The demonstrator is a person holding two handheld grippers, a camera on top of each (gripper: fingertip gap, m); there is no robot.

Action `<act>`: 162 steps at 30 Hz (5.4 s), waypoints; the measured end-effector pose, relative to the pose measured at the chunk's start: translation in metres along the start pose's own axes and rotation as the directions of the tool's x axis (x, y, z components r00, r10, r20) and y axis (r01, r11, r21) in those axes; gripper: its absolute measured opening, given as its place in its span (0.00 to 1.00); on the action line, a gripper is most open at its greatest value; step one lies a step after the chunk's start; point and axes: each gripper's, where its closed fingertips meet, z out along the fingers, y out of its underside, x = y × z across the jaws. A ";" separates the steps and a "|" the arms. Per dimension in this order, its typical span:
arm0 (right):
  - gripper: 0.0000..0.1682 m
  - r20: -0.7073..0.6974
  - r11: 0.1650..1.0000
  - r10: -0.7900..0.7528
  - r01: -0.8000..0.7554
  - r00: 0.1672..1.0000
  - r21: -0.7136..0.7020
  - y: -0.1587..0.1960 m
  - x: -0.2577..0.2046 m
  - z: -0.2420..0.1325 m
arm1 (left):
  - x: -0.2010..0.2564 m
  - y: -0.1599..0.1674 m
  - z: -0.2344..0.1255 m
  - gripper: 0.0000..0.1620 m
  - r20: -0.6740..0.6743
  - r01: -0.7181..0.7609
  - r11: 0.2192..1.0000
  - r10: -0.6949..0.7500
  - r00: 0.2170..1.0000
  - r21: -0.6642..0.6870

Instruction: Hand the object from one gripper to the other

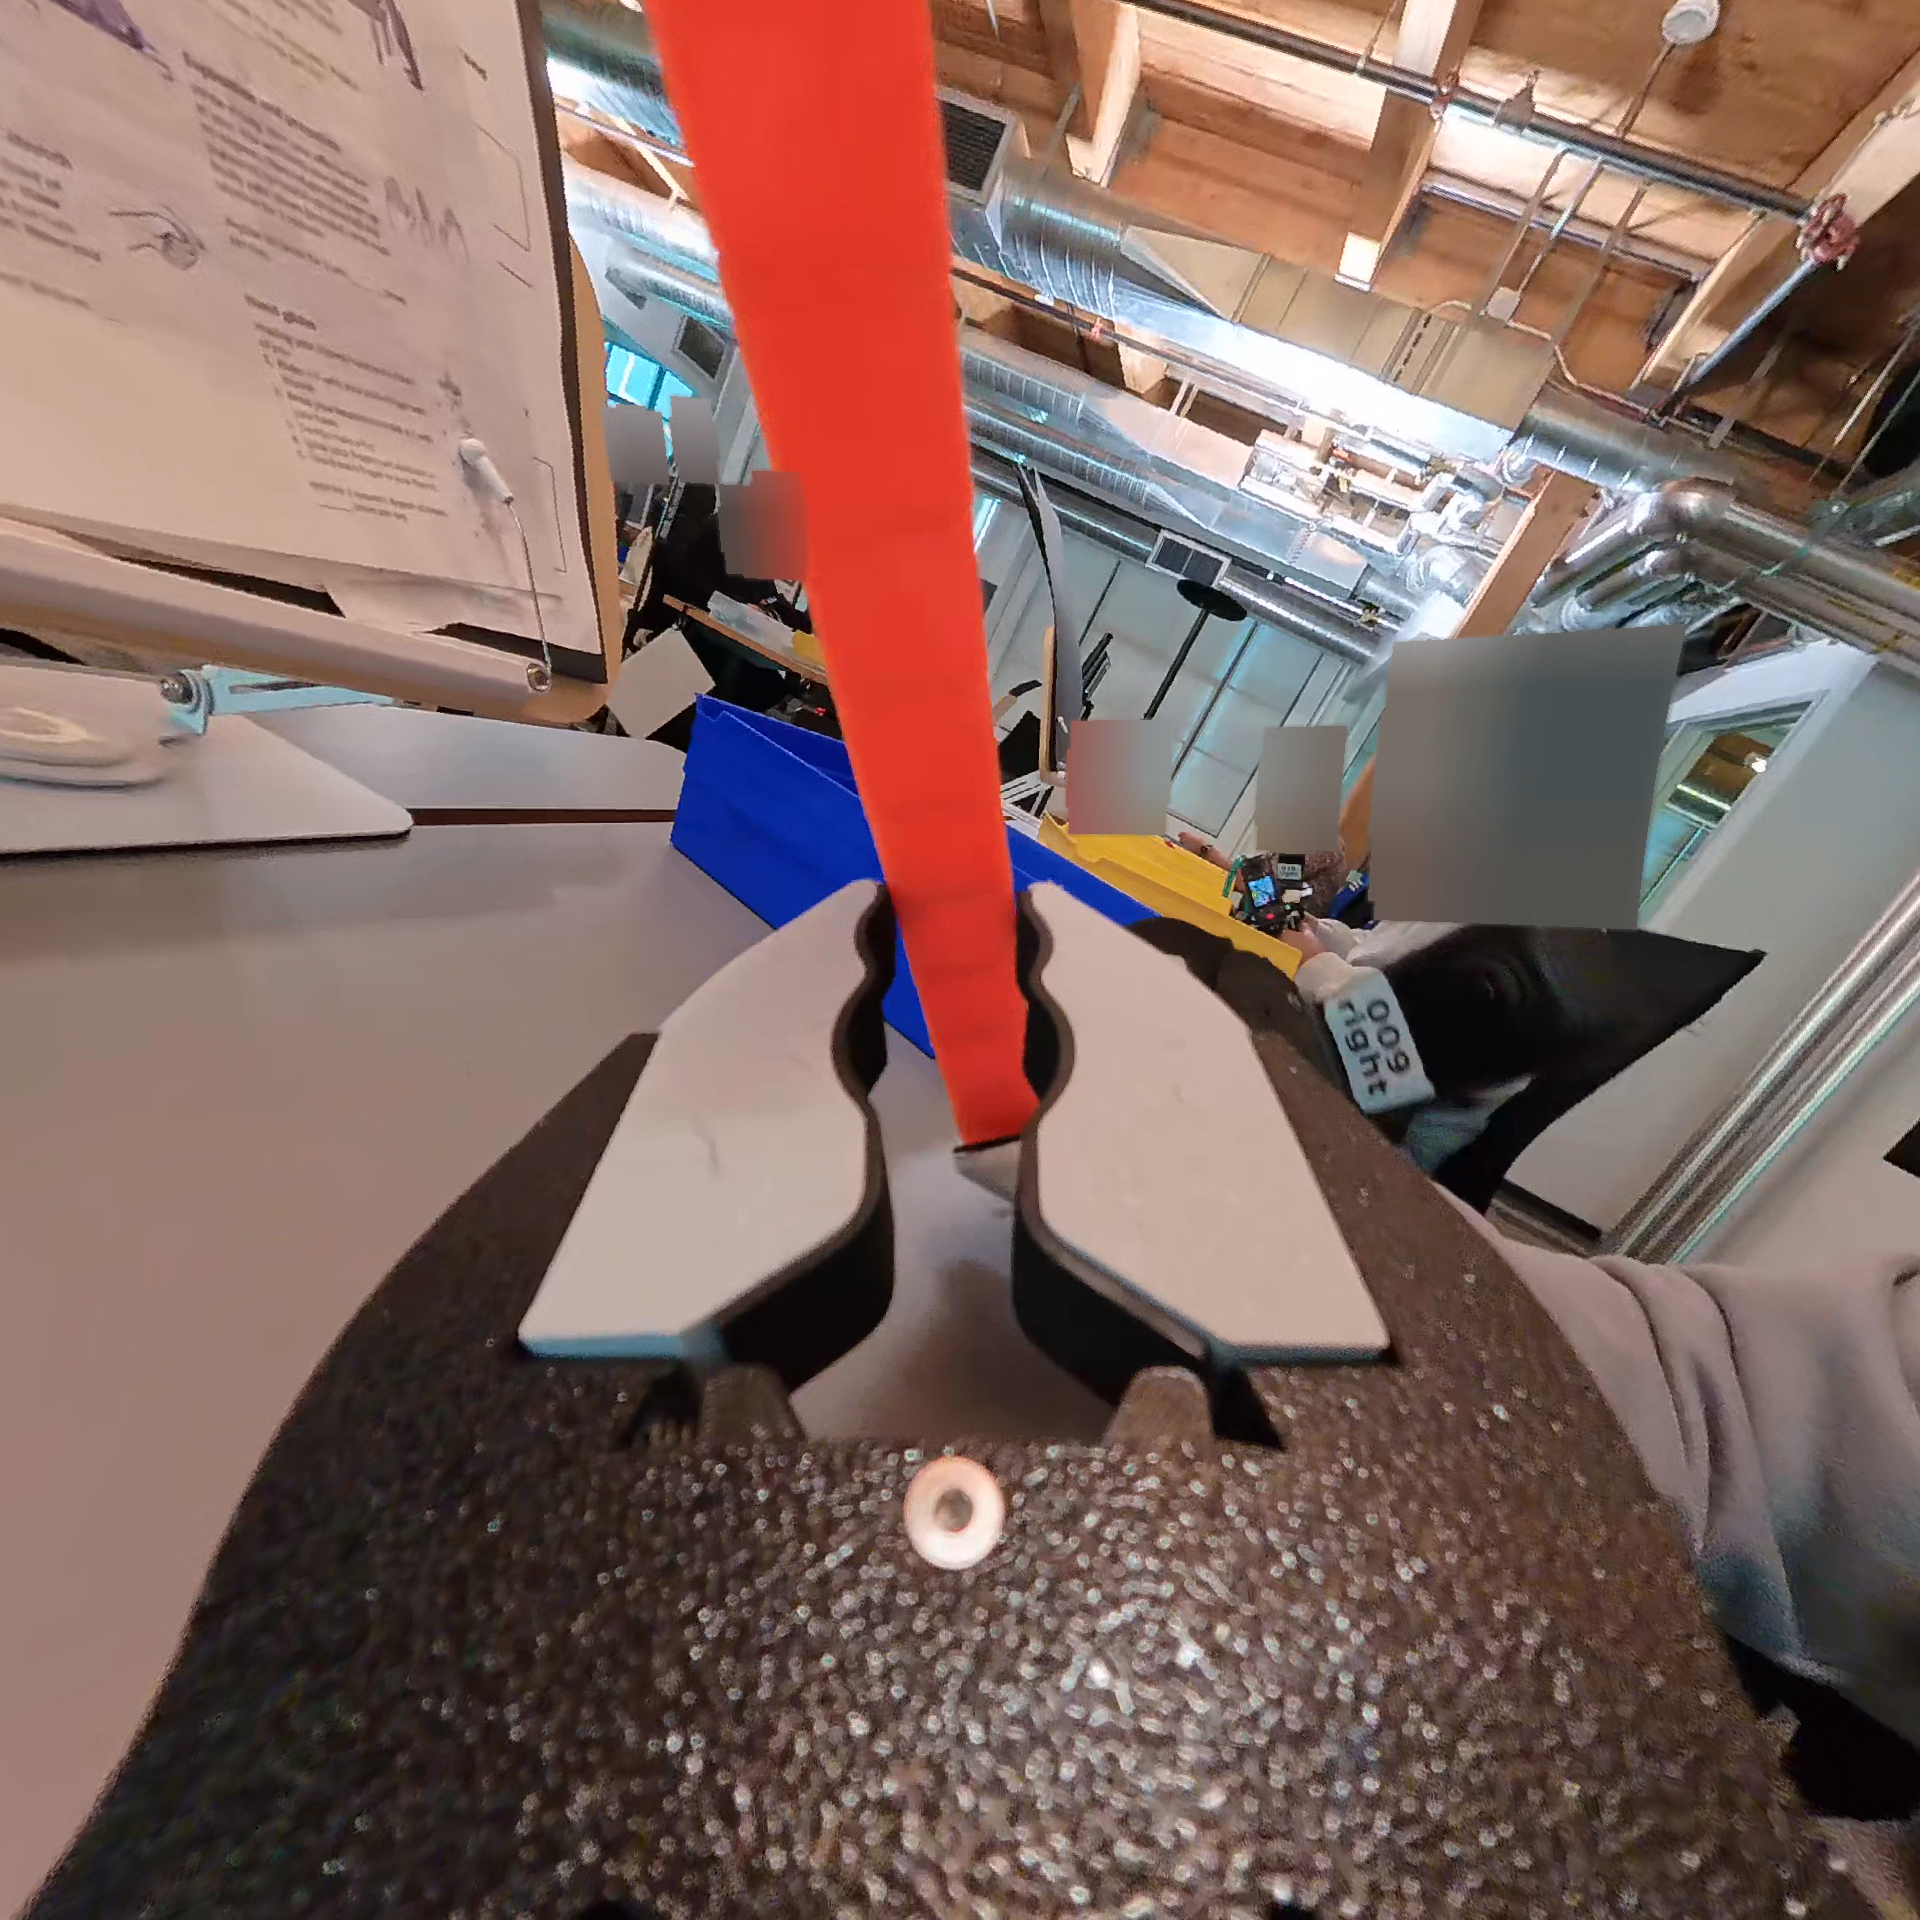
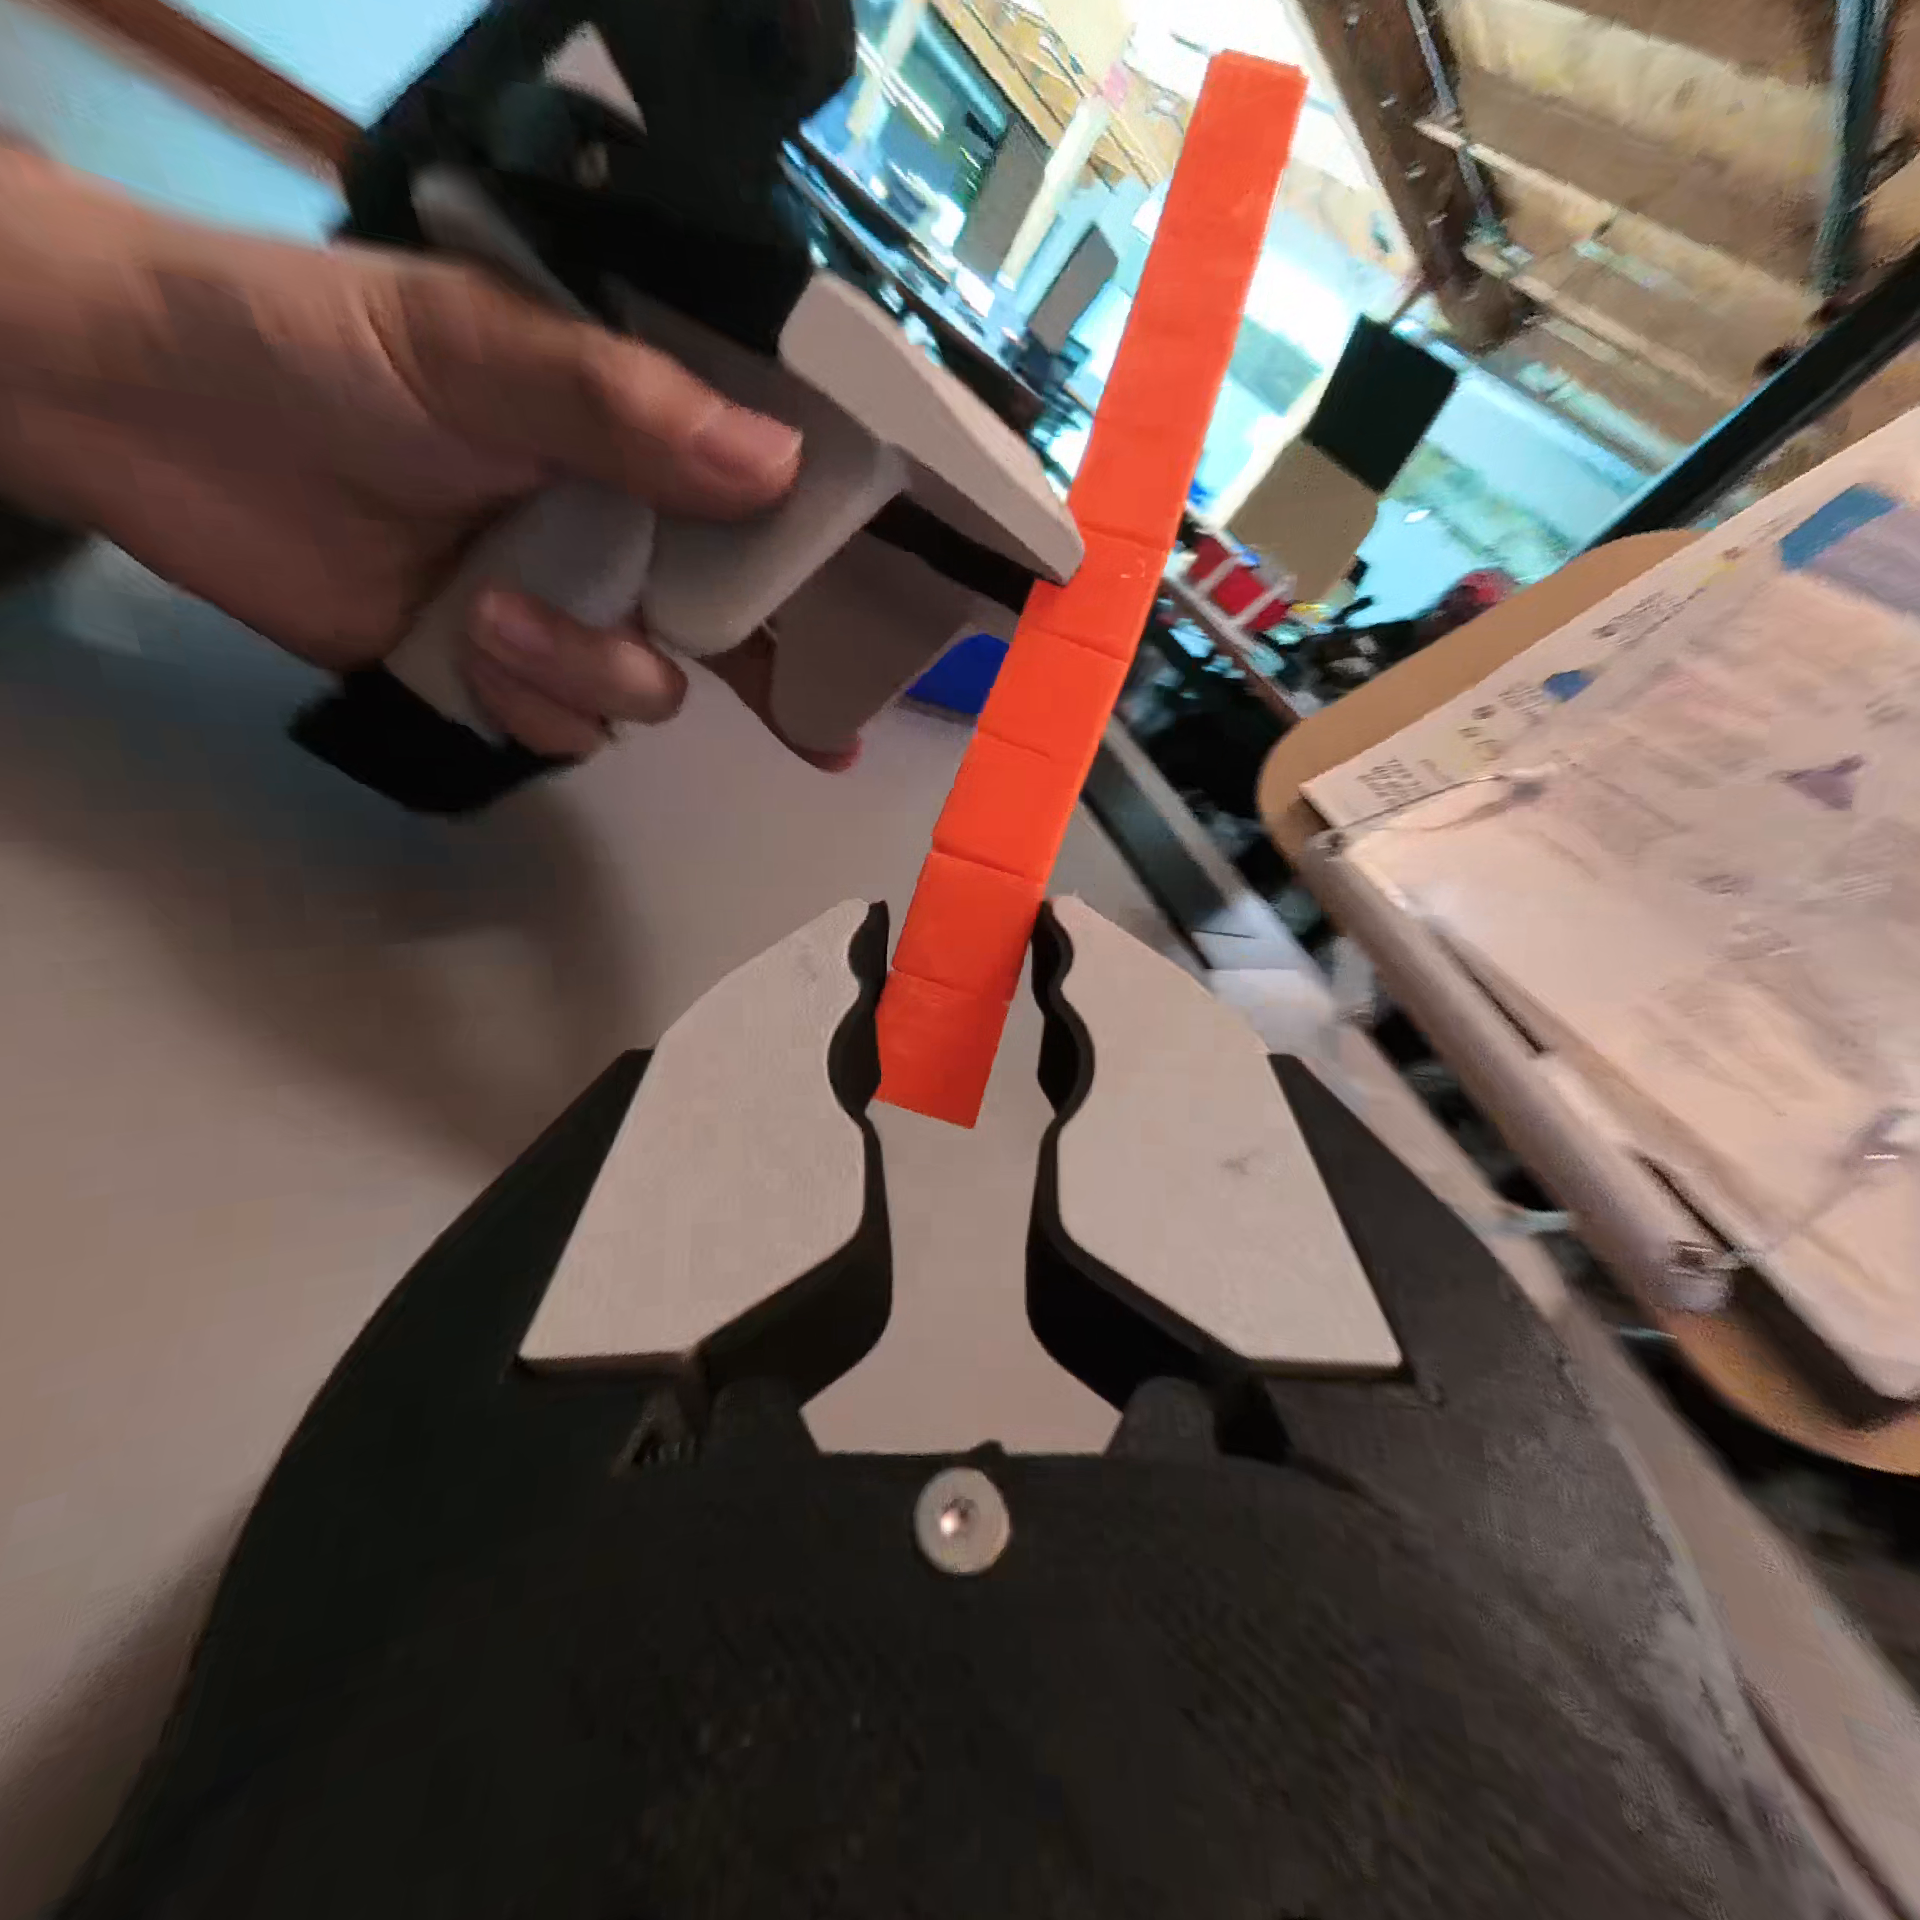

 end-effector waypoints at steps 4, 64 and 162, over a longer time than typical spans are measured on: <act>0.14 0.241 0.910 0.364 -0.399 0.900 0.114 -0.020 -0.007 -0.009 | 0.014 -0.004 -0.001 0.19 -0.074 -0.101 0.995 0.102 0.992 0.021; 0.15 0.010 0.850 0.449 -0.430 0.894 0.304 -0.043 0.016 -0.005 | -0.006 0.022 0.009 0.13 0.174 -0.798 0.220 0.974 0.145 -0.561; 0.14 0.773 0.053 0.630 -0.997 0.080 0.060 -0.060 0.017 -0.031 | 0.039 0.004 -0.004 0.30 -0.214 -0.299 0.954 0.291 0.933 -0.004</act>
